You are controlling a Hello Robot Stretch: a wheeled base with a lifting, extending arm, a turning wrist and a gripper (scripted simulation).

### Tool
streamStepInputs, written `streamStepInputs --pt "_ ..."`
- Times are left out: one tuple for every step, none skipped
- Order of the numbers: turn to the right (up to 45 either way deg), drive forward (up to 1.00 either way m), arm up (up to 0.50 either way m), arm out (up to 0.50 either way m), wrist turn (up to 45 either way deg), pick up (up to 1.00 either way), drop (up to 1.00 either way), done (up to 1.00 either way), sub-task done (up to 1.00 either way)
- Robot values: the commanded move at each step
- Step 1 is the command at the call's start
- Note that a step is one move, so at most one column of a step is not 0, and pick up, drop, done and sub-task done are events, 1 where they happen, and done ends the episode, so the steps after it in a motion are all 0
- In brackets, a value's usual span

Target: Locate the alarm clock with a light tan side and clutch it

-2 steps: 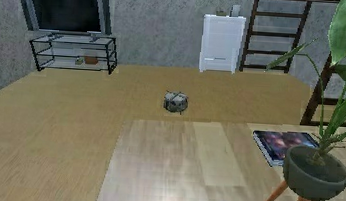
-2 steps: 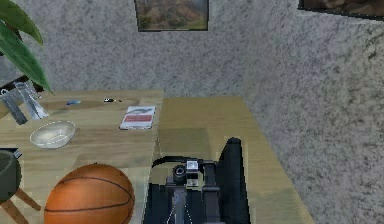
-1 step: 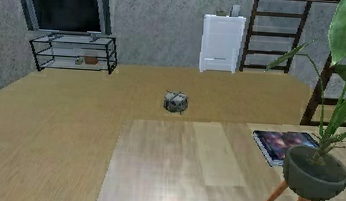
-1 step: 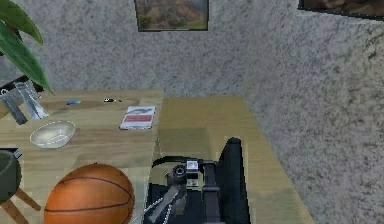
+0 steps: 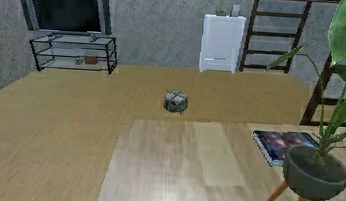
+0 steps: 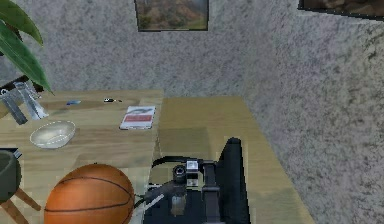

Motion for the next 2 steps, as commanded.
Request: streamStepInputs --pt "0.0 0.00 0.00 0.00 45.0 0.00 0.00 0.00 0.00" --pt "0.0 0.00 0.00 0.00 36.0 0.00 0.00 0.00 0.00"
